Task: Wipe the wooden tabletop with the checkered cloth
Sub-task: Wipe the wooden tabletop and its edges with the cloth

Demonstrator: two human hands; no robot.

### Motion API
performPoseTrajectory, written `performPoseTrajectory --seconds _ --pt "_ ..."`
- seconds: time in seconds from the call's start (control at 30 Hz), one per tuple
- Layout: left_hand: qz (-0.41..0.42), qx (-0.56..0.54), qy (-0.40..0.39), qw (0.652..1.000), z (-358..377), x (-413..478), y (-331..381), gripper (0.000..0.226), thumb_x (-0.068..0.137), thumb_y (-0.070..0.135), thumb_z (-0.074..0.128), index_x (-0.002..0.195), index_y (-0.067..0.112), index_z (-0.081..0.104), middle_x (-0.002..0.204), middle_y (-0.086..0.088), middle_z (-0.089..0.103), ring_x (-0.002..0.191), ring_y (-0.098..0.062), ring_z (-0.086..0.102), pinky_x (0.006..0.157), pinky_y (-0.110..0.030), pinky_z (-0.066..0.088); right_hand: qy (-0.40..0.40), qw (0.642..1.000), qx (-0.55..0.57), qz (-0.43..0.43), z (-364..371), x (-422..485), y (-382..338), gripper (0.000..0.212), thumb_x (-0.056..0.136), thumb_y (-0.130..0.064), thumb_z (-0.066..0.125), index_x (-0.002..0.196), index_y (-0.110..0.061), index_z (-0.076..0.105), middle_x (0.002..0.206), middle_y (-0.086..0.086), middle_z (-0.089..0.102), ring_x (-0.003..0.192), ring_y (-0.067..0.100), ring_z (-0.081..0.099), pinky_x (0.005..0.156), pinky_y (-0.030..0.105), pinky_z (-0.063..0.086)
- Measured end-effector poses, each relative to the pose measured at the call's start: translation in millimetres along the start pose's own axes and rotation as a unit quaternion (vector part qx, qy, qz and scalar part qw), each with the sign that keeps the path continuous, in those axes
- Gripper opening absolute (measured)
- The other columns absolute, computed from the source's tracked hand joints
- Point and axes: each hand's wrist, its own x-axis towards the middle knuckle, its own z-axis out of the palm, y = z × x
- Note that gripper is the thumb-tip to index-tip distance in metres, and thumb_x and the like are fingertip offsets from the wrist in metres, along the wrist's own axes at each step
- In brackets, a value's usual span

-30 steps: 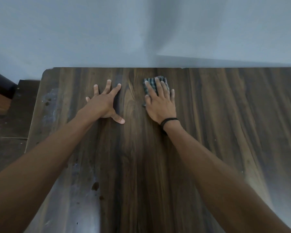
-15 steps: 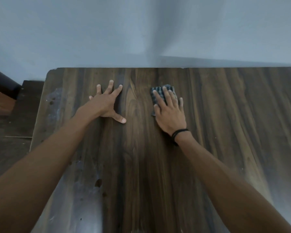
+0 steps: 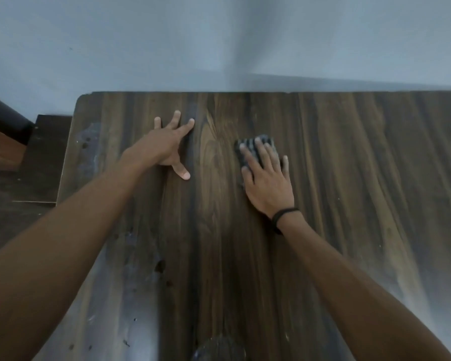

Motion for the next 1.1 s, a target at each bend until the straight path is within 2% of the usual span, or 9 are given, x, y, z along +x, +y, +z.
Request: performPoseTrajectory --seconds 0.07,0.2,0.33,0.47,0.6,0.73,0.87,1.0,1.1 --pt "-0.003 0.0 -0.004 1.0 -0.6 -1.6 1.9 0.147 0.052 0.047 0.093 0.154 0.038 -0.013 0.16 0.004 -0.028 0.146 -0.045 -0.014 0.112 -0.065 0.019 0.0 1.0 0.002 0.029 6.9 -9.1 -16.5 0.055 0.107 -0.042 0.028 0.16 -0.04 0.013 0.17 -0.002 0.002 0.156 0.019 -0.002 0.125 0.054 0.0" --pt "0.001 -0.015 0.011 1.0 0.9 -4.0 -0.9 0.144 0.052 0.048 0.092 0.155 0.037 -0.009 0.161 0.003 -0.024 0.146 -0.044 -0.013 0.114 -0.065 0.017 -0.013 0.995 -0.023 -0.093 17.2 -47.6 -19.9 0.054 0.106 -0.044 0.027 0.159 -0.043 0.016 0.17 -0.006 0.008 0.156 0.017 0.005 0.126 0.051 0.003" --pt "0.001 -0.025 0.037 0.999 7.6 -20.7 0.0 0.13 0.059 0.047 0.089 0.157 0.035 0.004 0.164 0.003 -0.016 0.148 -0.041 -0.013 0.115 -0.064 0.018 0.013 0.999 0.006 0.035 14.0 -26.9 -24.9 0.055 0.106 -0.042 0.031 0.16 -0.038 0.02 0.17 0.0 0.008 0.156 0.022 0.006 0.125 0.056 0.005" --pt "-0.01 -0.006 0.014 1.0 32.0 -55.7 1.4 0.13 0.057 0.057 0.086 0.156 0.036 0.004 0.163 0.006 -0.017 0.148 -0.043 -0.01 0.112 -0.066 0.019 0.002 0.988 -0.037 -0.15 32.3 -91.2 -29.8 0.054 0.105 -0.042 0.031 0.159 -0.04 0.023 0.169 -0.002 0.016 0.155 0.021 0.014 0.124 0.051 0.011" --pt "-0.026 0.001 -0.058 0.998 57.2 -83.6 8.5 0.146 0.054 0.061 0.086 0.153 0.036 -0.018 0.159 0.004 -0.03 0.145 -0.047 -0.015 0.114 -0.063 0.015 0.034 0.998 0.015 0.056 22.3 -72.2 -19.9 0.055 0.105 -0.04 0.034 0.159 -0.037 0.024 0.169 0.001 0.014 0.156 0.023 0.011 0.124 0.054 0.011" --pt "-0.01 0.007 -0.026 1.0 65.3 -88.7 13.0 0.149 0.054 0.055 0.089 0.153 0.032 -0.021 0.159 -0.001 -0.031 0.143 -0.051 -0.016 0.114 -0.063 0.012 -0.006 0.99 -0.032 -0.136 38.1 -126.1 -32.8 0.055 0.105 -0.042 0.03 0.159 -0.038 0.021 0.169 -0.003 0.012 0.156 0.02 0.01 0.125 0.049 0.01" --pt "-0.012 -0.025 0.0 1.0 69.6 -99.1 8.1 0.145 0.053 0.054 0.09 0.155 0.036 -0.011 0.162 0.005 -0.023 0.146 -0.047 -0.012 0.112 -0.067 0.019 0.017 0.999 0.016 0.041 29.1 -120.0 -33.7 0.056 0.106 -0.042 0.031 0.16 -0.037 0.02 0.17 0.001 0.01 0.156 0.022 0.006 0.125 0.053 0.01" --pt "-0.027 -0.027 -0.009 0.999 96.4 -123.1 5.4 0.143 0.052 0.061 0.087 0.154 0.04 -0.011 0.162 0.007 -0.023 0.147 -0.046 -0.012 0.113 -0.067 0.019 -0.009 0.988 -0.028 -0.149 48.7 -183.5 -45.0 0.055 0.106 -0.043 0.028 0.159 -0.038 0.021 0.169 -0.001 0.014 0.155 0.022 0.011 0.125 0.05 0.011" --pt "-0.032 -0.018 -0.012 0.999 120.2 -138.8 1.6 0.149 0.048 0.061 0.088 0.152 0.041 -0.017 0.16 0.007 -0.027 0.146 -0.046 -0.015 0.113 -0.067 0.018 0.026 0.999 -0.003 -0.028 38.9 -169.4 -29.7 0.055 0.105 -0.041 0.031 0.159 -0.036 0.023 0.169 0.001 0.013 0.155 0.023 0.011 0.125 0.053 0.012"
